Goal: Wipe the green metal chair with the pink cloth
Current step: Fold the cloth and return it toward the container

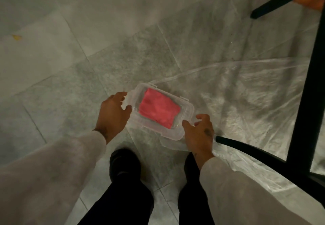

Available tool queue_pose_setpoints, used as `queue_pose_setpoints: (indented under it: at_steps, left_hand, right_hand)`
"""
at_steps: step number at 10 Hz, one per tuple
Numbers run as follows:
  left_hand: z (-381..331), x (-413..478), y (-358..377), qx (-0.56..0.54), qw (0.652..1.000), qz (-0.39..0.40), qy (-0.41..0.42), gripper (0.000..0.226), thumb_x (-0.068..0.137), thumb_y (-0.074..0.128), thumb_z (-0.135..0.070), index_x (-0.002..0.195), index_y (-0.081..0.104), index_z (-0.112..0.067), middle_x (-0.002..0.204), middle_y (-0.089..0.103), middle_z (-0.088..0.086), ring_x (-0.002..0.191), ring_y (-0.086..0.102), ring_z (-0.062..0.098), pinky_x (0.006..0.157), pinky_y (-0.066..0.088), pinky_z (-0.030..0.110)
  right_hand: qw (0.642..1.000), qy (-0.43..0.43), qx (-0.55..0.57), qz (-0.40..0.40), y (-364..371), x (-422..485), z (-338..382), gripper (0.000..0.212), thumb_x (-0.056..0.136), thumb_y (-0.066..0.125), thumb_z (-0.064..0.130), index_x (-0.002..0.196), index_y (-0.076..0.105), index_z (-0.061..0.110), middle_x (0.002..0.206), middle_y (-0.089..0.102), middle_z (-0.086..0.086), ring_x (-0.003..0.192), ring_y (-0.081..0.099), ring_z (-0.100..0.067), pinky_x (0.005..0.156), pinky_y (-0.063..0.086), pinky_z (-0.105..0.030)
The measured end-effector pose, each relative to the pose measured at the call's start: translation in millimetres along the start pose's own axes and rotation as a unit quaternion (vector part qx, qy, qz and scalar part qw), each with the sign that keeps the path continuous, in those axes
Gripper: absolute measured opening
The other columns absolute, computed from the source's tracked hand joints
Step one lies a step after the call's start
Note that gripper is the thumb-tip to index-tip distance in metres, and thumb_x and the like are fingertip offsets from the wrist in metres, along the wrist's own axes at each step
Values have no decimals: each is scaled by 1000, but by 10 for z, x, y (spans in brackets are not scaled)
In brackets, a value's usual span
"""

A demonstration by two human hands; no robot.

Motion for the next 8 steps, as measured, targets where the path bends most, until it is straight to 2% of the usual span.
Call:
queue_pose_setpoints:
  at_steps: [1,2,3,4,5,6,7,8]
  left_hand:
    - [146,44,122,-21,997,56,-39,38,86,68,-17,124,62,-17,112,70,5,90,66,13,79,48,16]
    - [193,42,137,-57,995,60,-54,30,84,67,-8,113,69,-15,101,74,5,82,70,18,91,53,37]
    - [232,-20,131,-50,996,47,-61,33,81,66,-3,113,70,-13,101,74,6,86,71,21,93,52,42]
    - [258,-111,133,-68,994,25,-77,36,80,67,-4,114,69,-14,101,74,5,86,71,21,88,56,40]
    - [213,-196,196,-85,993,22,-72,35,79,67,-3,113,70,-14,100,74,5,83,71,19,85,57,36]
    - [147,-213,285,-76,994,33,-67,35,80,65,-3,112,69,-17,102,74,2,85,68,13,78,54,21]
    - [124,-175,339,-60,996,40,-60,38,81,65,-6,117,66,-18,108,71,1,80,58,2,62,37,-3]
    - [8,-222,272,-34,995,66,-64,49,85,66,-14,132,54,-19,126,63,5,91,60,10,78,45,14]
  right_hand:
    - [996,8,-60,61,158,83,-73,54,89,64,31,134,38,18,124,58,-12,106,56,-28,81,41,-32]
    - [992,-50,-112,39,161,112,13,40,90,61,19,126,44,13,111,65,-13,96,59,-26,77,39,-27]
    - [989,-81,-126,5,65,102,95,34,89,57,6,122,51,11,102,67,-13,85,58,-22,74,42,-25]
    - [990,-99,-105,-11,-37,100,139,37,88,57,3,124,56,10,103,69,-12,88,62,-23,77,48,-25]
    - [991,-92,-100,-17,-129,125,125,41,88,56,2,129,56,11,113,66,-12,100,63,-27,88,53,-33]
    - [989,-73,-130,6,-147,162,56,46,88,54,1,133,52,10,119,63,-13,105,60,-27,89,50,-31]
    - [987,-80,-132,36,-120,127,14,50,87,55,2,136,49,9,123,61,-12,107,57,-26,89,46,-29]
    - [984,-98,-138,49,-177,-27,64,56,88,56,9,142,43,12,131,56,-10,120,52,-28,98,42,-34]
Point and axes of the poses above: each hand's wrist, its own x-axis towards the middle knuckle, its own y-axis out of the palm, z = x × y, the point moved 9 cm from there along x, towards the middle knuckle
